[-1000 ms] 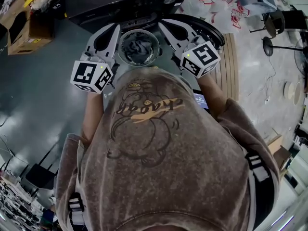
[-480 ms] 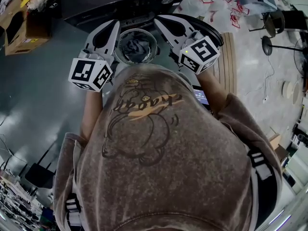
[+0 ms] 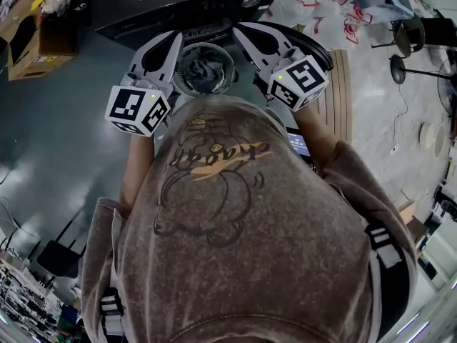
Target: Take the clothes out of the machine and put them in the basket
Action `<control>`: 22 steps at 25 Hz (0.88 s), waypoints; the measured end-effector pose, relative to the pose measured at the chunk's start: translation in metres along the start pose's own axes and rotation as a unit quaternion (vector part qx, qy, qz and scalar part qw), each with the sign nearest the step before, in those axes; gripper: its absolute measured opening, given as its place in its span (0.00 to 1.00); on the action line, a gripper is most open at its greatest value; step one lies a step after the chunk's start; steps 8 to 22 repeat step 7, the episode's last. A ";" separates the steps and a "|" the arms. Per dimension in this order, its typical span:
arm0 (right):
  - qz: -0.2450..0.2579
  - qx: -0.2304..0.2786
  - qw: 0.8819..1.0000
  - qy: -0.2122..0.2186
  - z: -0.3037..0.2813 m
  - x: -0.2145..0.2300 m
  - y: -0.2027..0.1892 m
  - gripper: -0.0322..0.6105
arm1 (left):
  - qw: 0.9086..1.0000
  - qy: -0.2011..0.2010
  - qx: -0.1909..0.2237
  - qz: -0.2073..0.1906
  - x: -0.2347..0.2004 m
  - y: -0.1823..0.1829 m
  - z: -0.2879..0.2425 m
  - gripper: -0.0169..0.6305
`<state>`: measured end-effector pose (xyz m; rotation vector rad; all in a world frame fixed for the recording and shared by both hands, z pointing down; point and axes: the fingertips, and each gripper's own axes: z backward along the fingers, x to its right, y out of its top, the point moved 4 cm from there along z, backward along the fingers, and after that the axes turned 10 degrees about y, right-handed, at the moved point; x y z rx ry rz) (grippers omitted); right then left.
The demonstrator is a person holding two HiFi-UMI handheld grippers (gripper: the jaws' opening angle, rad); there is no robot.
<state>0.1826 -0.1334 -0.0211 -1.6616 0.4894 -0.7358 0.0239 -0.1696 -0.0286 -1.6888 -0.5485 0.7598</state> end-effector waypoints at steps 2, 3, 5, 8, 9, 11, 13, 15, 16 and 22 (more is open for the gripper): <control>-0.002 0.000 1.000 -0.002 -0.001 -0.001 -0.001 0.05 | 1.000 0.003 0.002 0.002 -0.001 0.002 0.000 0.03; -0.002 0.000 1.000 -0.002 -0.002 -0.002 -0.001 0.05 | 1.000 0.004 0.002 0.003 -0.002 0.002 0.001 0.03; -0.003 0.000 1.000 -0.001 -0.004 -0.003 -0.002 0.05 | 1.000 0.005 0.002 0.004 -0.002 0.001 0.001 0.03; -0.003 0.001 1.000 0.001 -0.005 -0.005 -0.003 0.05 | 1.000 0.006 0.002 0.005 -0.002 0.001 0.002 0.03; -0.003 0.001 1.000 0.001 -0.005 -0.005 -0.003 0.05 | 1.000 0.006 0.002 0.005 -0.002 0.001 0.002 0.03; -0.003 0.001 1.000 0.001 -0.005 -0.005 -0.003 0.05 | 1.000 0.006 0.002 0.005 -0.002 0.001 0.002 0.03; -0.003 0.001 1.000 0.001 -0.005 -0.005 -0.003 0.05 | 1.000 0.006 0.002 0.005 -0.002 0.001 0.002 0.03; -0.003 0.001 1.000 0.001 -0.005 -0.005 -0.003 0.05 | 1.000 0.006 0.002 0.005 -0.002 0.001 0.002 0.03; -0.003 0.001 1.000 0.001 -0.005 -0.005 -0.003 0.05 | 1.000 0.006 0.002 0.005 -0.002 0.001 0.002 0.03; -0.003 0.001 1.000 0.001 -0.005 -0.005 -0.003 0.05 | 1.000 0.006 0.002 0.005 -0.002 0.001 0.002 0.03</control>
